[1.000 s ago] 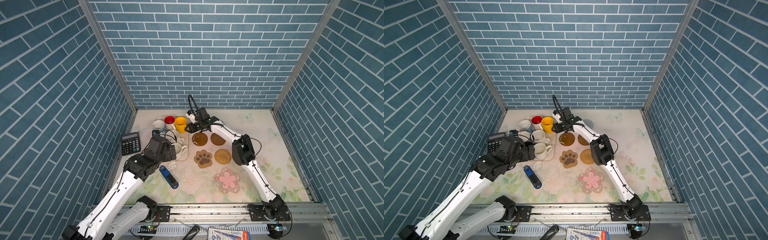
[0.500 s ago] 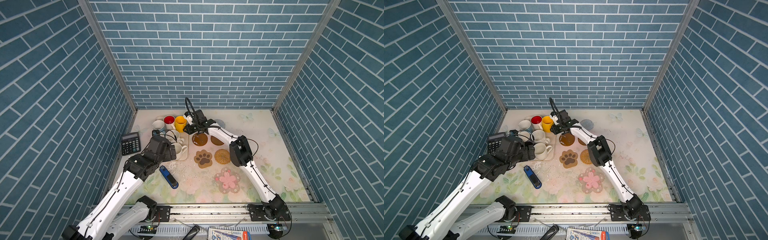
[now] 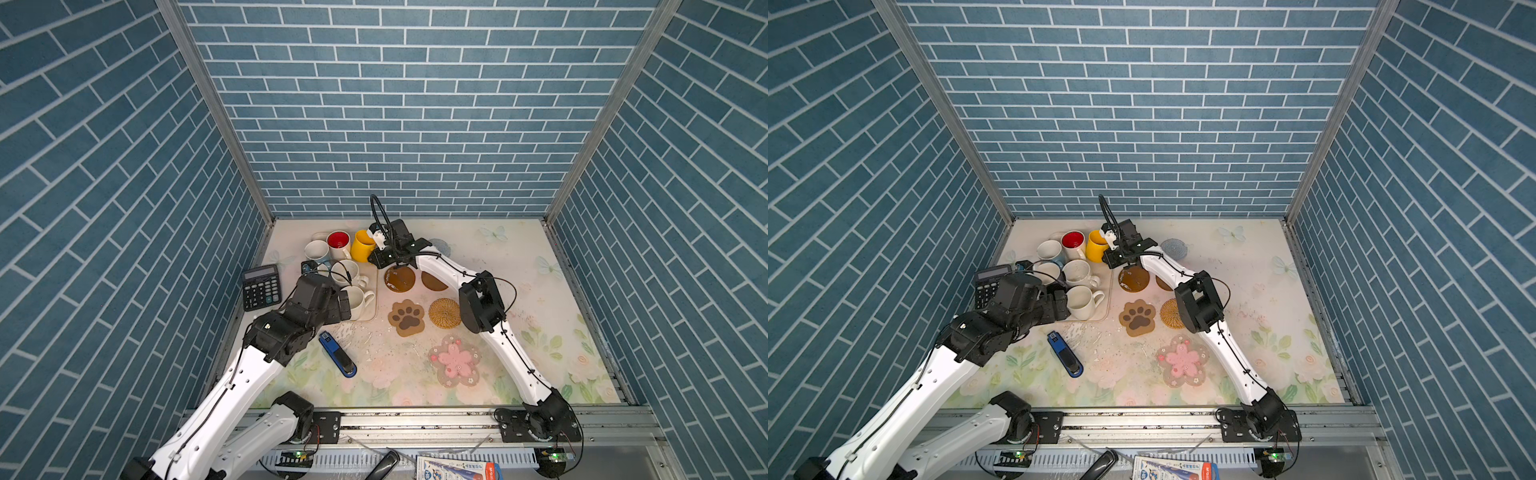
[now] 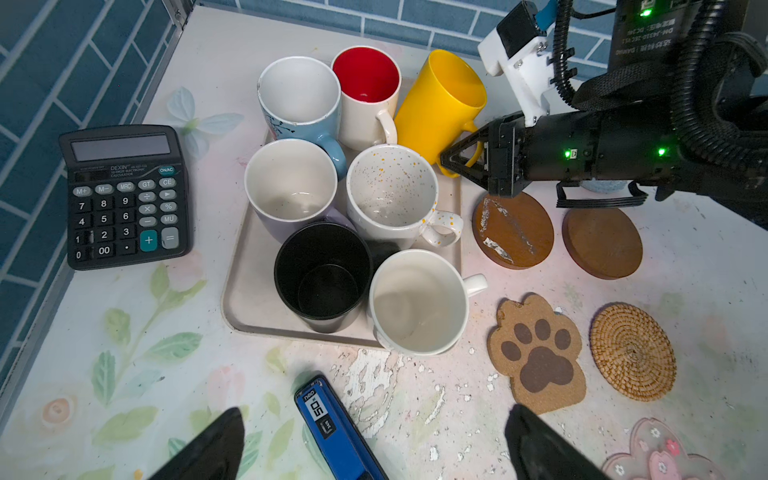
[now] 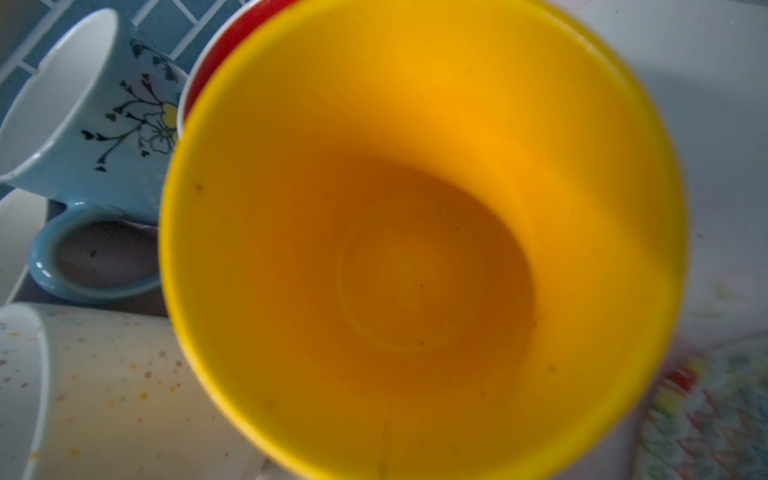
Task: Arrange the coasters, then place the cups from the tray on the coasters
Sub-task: 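Grasp the yellow mug on the tray with the right gripper and lift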
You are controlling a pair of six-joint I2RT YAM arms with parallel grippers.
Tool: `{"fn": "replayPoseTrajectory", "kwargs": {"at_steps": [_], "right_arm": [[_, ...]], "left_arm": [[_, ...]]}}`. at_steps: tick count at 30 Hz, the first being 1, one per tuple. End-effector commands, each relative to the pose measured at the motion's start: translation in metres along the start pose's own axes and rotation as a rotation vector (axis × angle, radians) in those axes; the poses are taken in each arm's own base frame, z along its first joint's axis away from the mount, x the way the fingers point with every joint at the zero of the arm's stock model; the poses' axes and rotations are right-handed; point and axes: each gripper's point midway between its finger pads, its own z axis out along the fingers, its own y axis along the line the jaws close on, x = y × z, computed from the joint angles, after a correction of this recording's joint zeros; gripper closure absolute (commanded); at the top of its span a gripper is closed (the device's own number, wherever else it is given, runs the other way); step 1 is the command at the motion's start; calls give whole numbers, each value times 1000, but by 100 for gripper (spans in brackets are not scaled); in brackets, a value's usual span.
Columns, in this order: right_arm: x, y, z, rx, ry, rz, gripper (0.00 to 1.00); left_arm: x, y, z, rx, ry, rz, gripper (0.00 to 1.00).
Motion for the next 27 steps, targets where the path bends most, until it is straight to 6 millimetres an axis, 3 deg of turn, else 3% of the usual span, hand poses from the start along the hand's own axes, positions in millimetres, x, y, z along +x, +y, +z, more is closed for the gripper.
{"fn": "replayPoseTrajectory", "kwargs": {"at_steps": [1, 19, 27], "right_arm": [[-40, 29, -28, -24, -82, -93, 100], [-89, 59, -94, 31, -192, -146, 100], [-94, 53, -129, 117, -223, -167, 100]], "left_arm": [[3, 8, -7, -18, 5, -8, 1], [0, 19, -32, -41, 3, -3, 1], [-6, 15, -36, -28, 12, 1, 1]]}}
